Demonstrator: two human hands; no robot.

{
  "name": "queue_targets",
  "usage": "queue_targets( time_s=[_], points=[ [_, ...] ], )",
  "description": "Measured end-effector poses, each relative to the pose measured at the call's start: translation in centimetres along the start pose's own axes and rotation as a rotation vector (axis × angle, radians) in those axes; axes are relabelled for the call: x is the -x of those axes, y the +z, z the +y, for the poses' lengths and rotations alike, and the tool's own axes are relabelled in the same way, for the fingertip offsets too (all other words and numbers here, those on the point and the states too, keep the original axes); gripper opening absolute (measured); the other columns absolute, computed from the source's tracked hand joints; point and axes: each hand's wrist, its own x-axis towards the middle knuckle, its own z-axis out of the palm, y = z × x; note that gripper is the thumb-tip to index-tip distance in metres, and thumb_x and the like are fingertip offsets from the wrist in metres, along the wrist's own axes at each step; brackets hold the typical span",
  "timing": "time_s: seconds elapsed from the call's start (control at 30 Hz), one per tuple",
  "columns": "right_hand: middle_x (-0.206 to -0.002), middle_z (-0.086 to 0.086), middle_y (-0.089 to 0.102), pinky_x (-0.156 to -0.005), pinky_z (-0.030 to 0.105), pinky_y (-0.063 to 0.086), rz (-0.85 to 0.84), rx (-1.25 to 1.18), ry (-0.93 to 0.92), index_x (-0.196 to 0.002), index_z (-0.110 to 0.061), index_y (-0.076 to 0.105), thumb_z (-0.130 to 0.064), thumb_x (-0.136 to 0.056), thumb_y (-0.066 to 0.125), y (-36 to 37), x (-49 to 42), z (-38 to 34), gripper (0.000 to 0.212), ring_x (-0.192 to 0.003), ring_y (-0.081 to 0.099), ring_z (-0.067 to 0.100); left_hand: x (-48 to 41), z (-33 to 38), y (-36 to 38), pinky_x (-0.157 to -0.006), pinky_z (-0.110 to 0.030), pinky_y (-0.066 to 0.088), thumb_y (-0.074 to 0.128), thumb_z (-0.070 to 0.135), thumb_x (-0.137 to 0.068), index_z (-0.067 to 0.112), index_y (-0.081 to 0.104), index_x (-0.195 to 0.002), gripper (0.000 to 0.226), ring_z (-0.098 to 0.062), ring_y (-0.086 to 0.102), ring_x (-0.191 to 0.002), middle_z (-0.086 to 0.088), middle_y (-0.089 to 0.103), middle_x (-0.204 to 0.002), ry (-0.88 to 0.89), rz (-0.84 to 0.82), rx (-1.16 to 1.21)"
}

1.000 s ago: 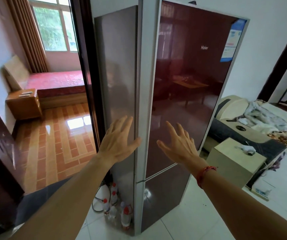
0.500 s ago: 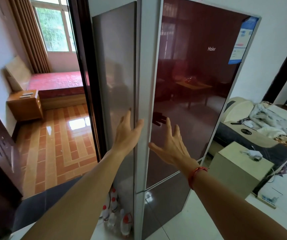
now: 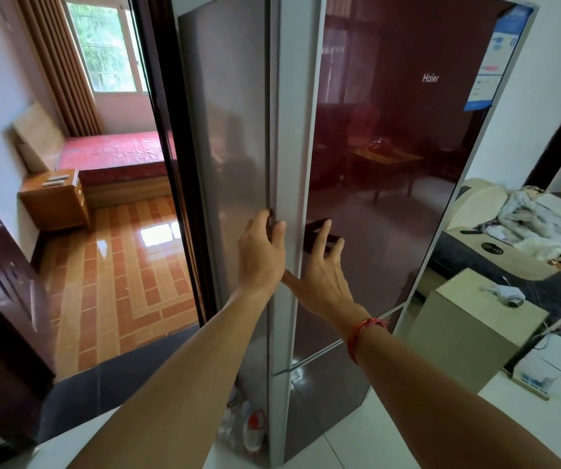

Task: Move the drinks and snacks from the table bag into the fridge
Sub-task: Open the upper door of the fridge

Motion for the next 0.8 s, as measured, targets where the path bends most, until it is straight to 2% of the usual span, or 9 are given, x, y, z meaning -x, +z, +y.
queue_targets(
  time_s=[0.23,0.57,0.8],
  points=[
    [-0.161,0.03,-0.021,-0.111,0.055,0.04,-0.021,0.003,0.005,-0.145,-0.036,-0.04,-0.056,-0.082,0.076,-0.2,0.1,0.1,0.134,-0.15,0.021,0.047,-0.2,0.3,-0.2,-0.067,-0.01,0.041,0.052,0.027,-0.1,0.012,0.057,-0.119,0.024,-0.012,0.06,-0.096,-0.003,0.062,-0.108,0.004,-0.017,-0.024],
    [-0.164,0.024,-0.019,-0.115,0.052,0.034,-0.078,0.013,0.0,-0.146,-0.042,-0.037,-0.053,-0.078,0.081,-1.5,0.8,0.4,0.137,-0.15,0.023,0.044,-0.4,0.0,-0.4,-0.066,-0.009,0.038,0.054,0.026,-0.1,0.01,0.056,-0.123,0.029,-0.011,0.058,-0.096,-0.005,0.062,-0.112,-0.002,-0.042,-0.024],
    [-0.164,0.022,-0.021,-0.116,0.049,0.033,-0.146,0.022,-0.011,-0.146,-0.04,-0.038,-0.05,-0.08,0.081,-1.5,2.0,0.8,0.136,-0.149,0.028,0.041,-0.3,0.2,-0.8,-0.065,-0.01,0.039,0.055,0.024,-0.099,0.01,0.058,-0.119,0.024,-0.013,0.059,-0.094,-0.005,0.063,-0.108,0.028,-0.058,-0.005]
  ],
)
